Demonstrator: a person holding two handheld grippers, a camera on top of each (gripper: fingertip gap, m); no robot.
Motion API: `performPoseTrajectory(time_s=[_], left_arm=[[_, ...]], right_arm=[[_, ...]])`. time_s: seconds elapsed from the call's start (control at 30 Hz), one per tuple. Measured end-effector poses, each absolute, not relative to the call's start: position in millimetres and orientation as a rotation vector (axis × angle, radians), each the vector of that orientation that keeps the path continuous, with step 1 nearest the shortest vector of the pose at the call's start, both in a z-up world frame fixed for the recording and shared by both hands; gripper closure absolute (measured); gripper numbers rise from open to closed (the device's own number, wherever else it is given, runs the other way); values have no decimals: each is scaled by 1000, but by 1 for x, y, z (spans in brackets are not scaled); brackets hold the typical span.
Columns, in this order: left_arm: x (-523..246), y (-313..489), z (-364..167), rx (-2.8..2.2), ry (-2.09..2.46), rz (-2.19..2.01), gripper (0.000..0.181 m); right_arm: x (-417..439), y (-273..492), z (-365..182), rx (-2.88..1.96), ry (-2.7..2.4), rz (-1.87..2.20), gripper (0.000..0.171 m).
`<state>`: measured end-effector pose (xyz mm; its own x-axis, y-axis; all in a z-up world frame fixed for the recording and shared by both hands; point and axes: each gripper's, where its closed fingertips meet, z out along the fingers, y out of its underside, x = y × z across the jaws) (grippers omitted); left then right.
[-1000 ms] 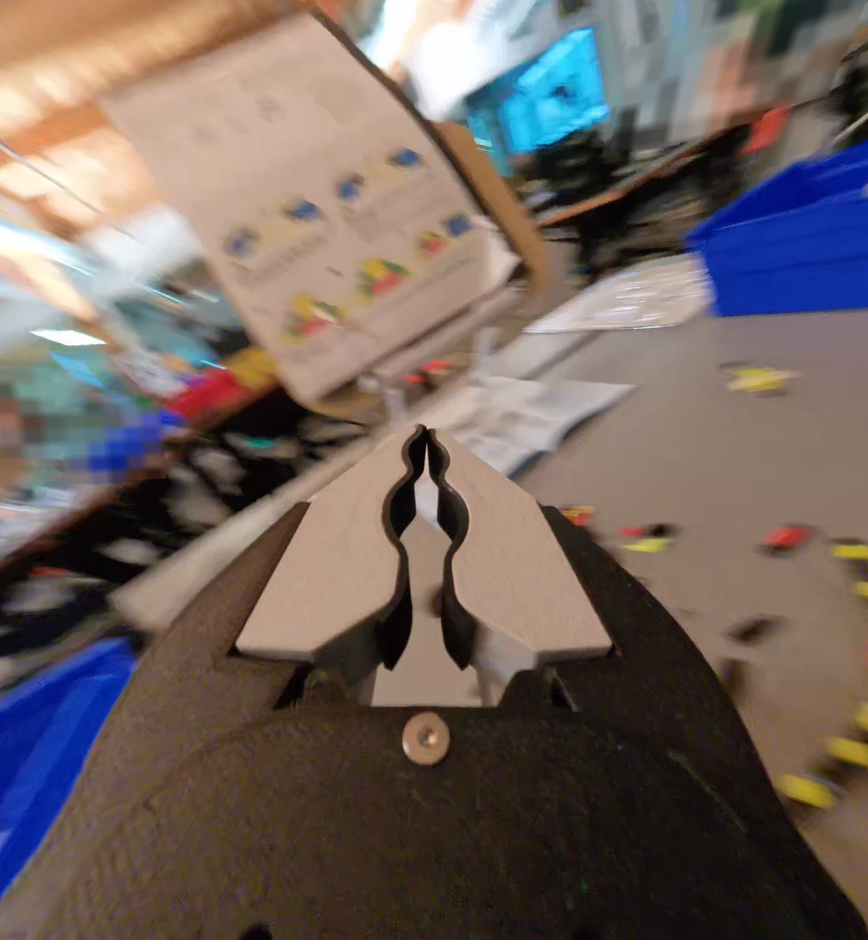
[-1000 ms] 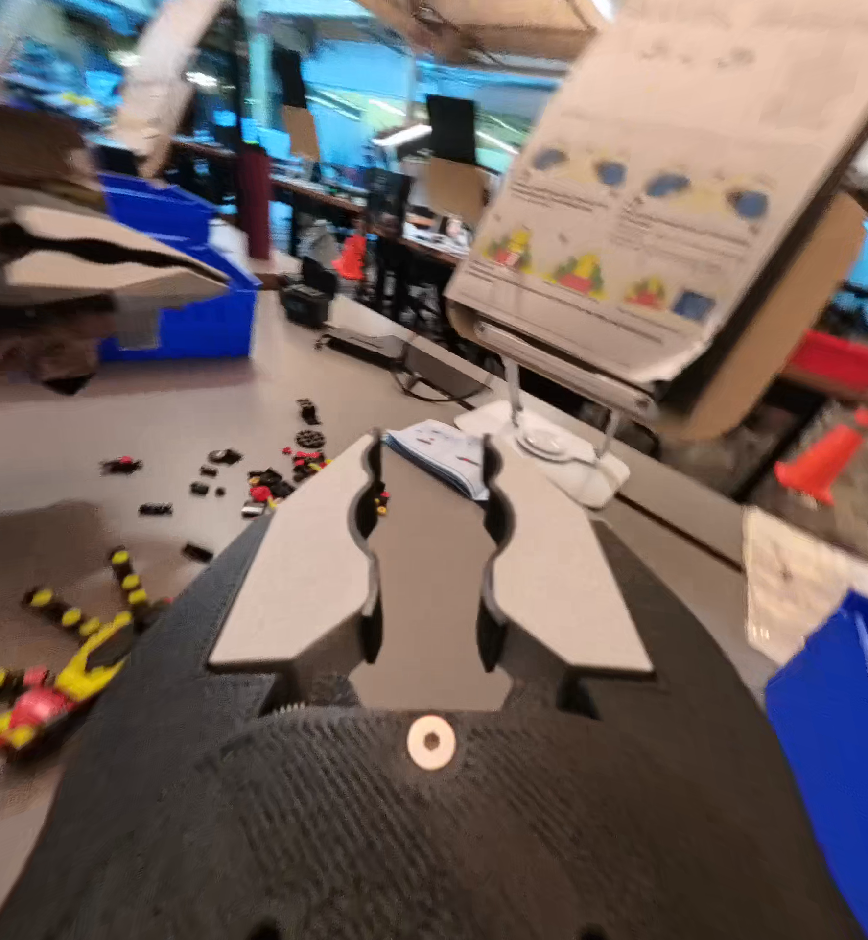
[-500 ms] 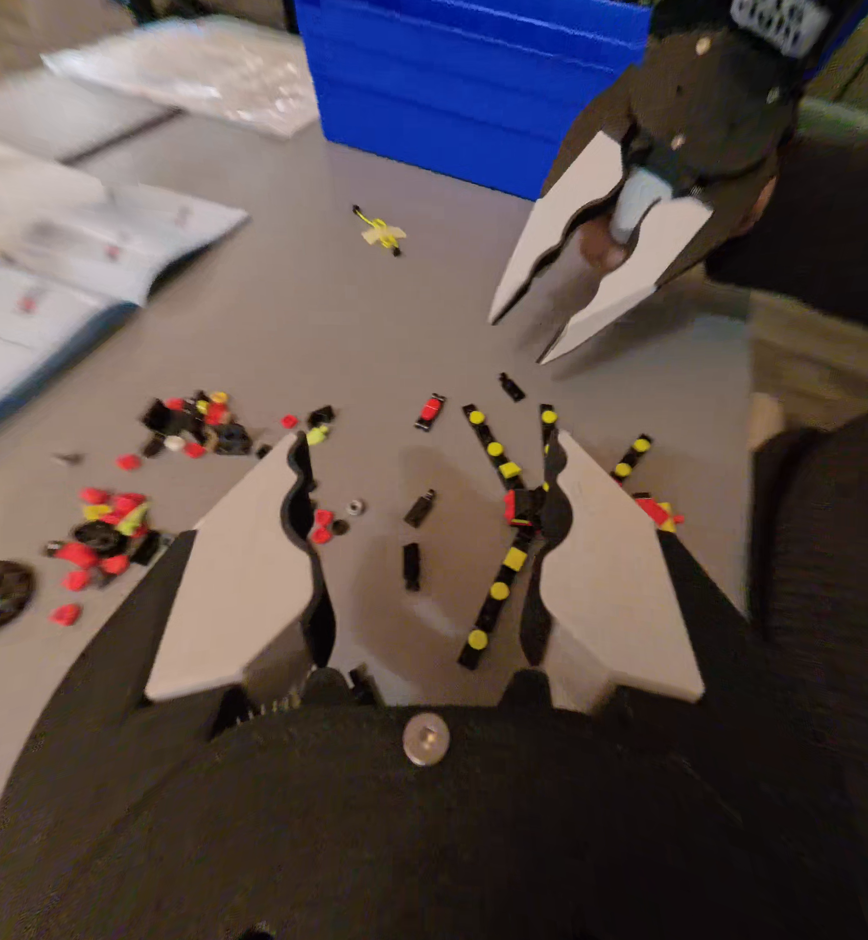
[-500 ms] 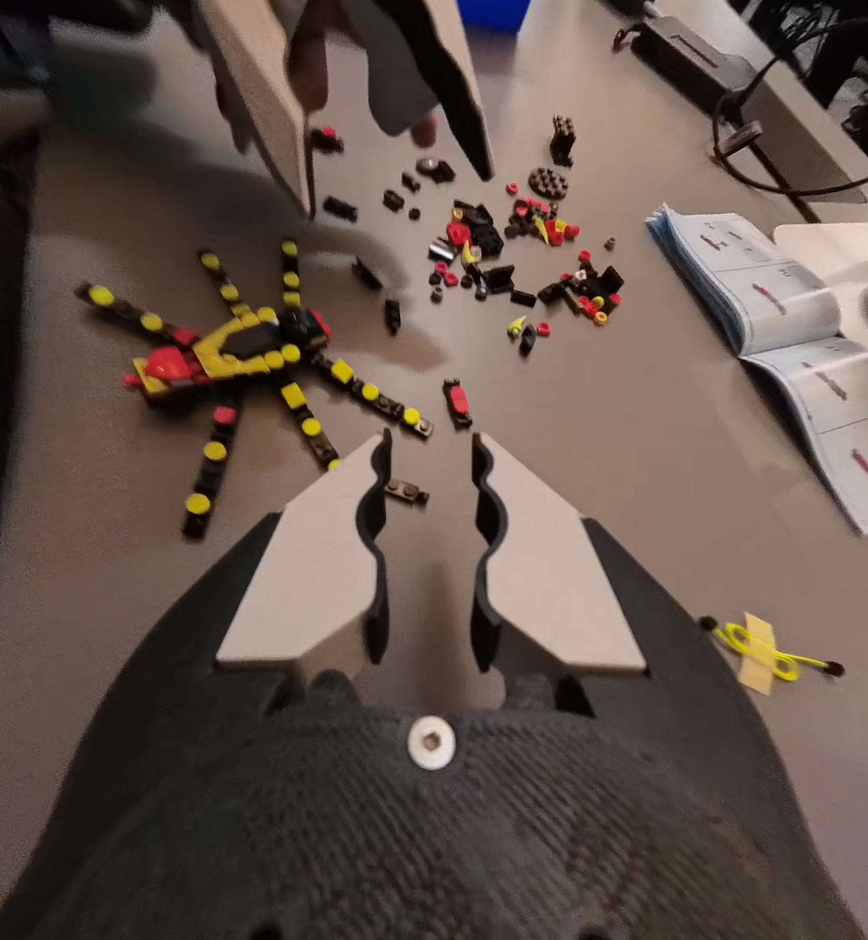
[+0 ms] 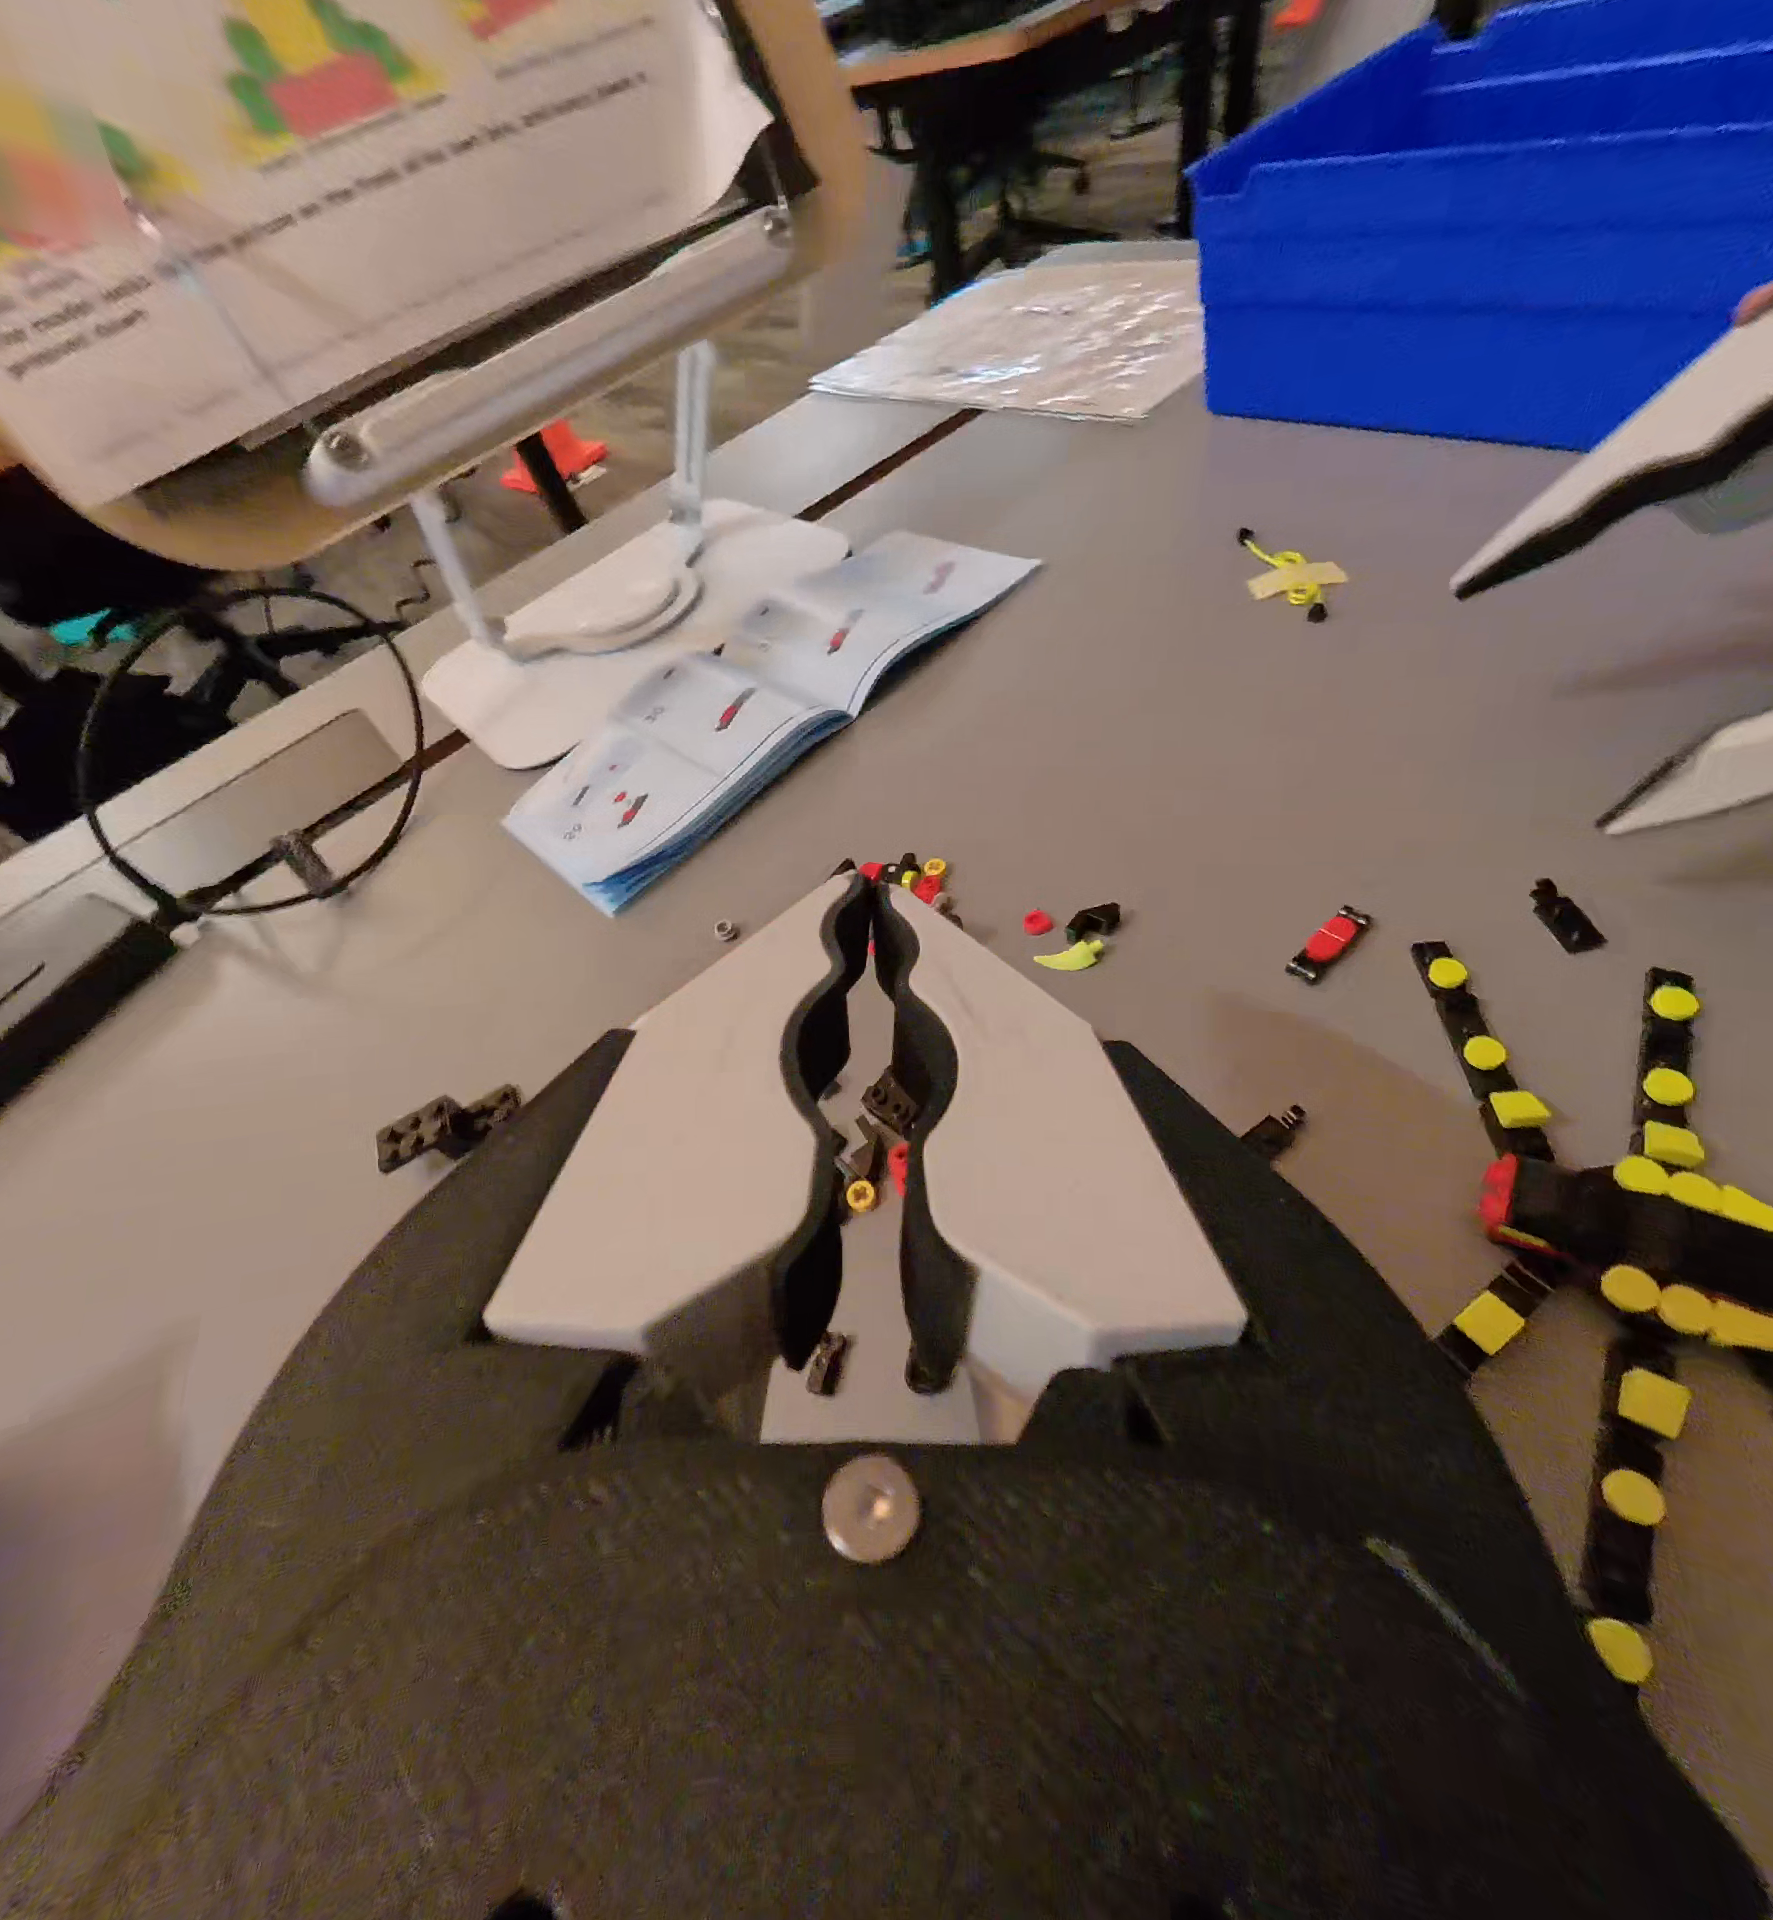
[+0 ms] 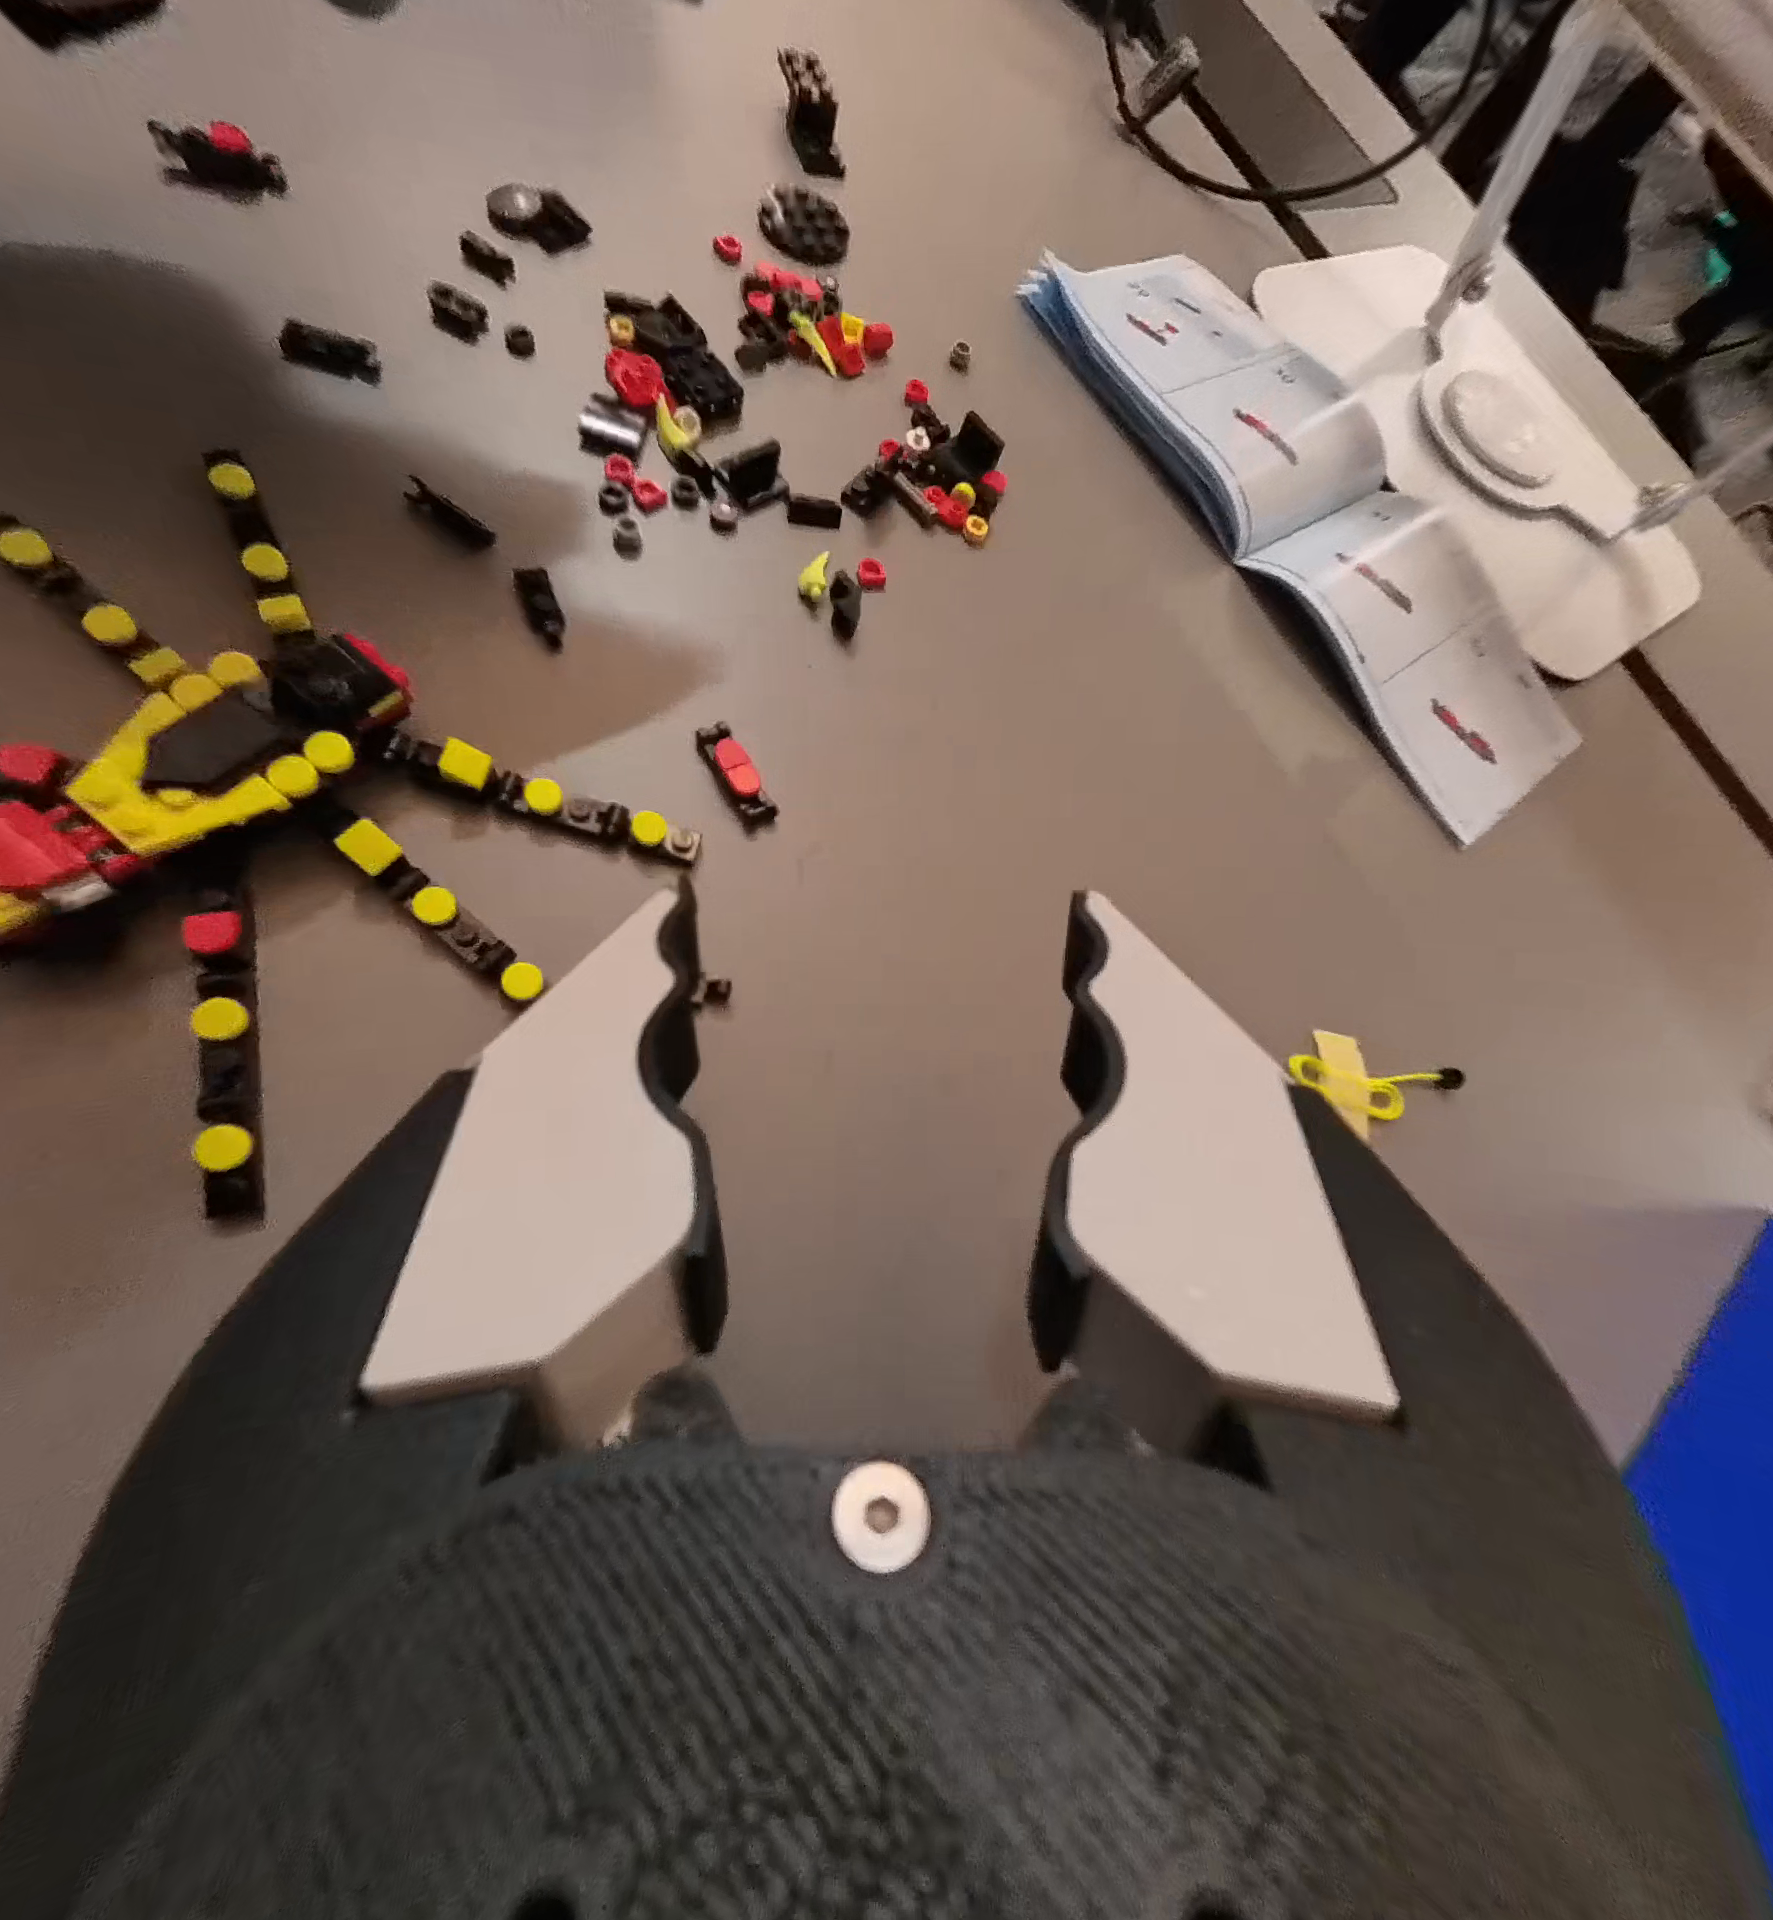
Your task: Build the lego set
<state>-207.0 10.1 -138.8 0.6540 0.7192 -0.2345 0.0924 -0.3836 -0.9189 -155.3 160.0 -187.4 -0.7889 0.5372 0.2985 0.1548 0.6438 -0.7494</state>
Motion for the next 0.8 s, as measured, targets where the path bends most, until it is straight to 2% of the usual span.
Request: performPoseTrajectory(time_s=[0.1,0.23,0.27,0.3,0.33,0.37,0.43,0.53,0.57,0.6,0.7,0.8], left_arm=[[-201,10,-149,-1898,-734,693,181],[-188,11,-153,-1842,-866,552,178],[-183,13,-147,-1800,-847,542,160],[-182,11,-140,-1751,-850,573,134],[-182,5,-132,-1703,-864,625,100],[-180,1,-127,-1678,-869,667,81],[-175,-4,-129,-1692,-874,713,82],[-173,-12,-144,-1772,-915,796,73],[-172,-15,-147,-1796,-926,838,70],[-171,-19,-150,-1832,-917,899,77],[-170,-31,-148,-1837,-849,1152,86],[-163,-24,-161,-1946,-736,1145,107]], right_arm=[[-158,173,-197,-481,-2323,824,95],[-167,206,-177,-478,-2038,704,72],[-165,212,-171,-470,-1963,695,65],[-162,214,-170,-449,-1951,681,64],[-158,214,-174,-453,-1978,671,66],[-155,212,-177,-489,-1993,693,62],[-148,205,-183,-573,-2025,773,50],[-140,202,-181,-609,-2028,829,50],[-141,204,-176,-616,-1996,824,44],[-141,205,-171,-626,-1973,833,39],[-136,195,-169,-666,-1991,950,40],[-124,173,-165,-588,-2036,1130,52]])
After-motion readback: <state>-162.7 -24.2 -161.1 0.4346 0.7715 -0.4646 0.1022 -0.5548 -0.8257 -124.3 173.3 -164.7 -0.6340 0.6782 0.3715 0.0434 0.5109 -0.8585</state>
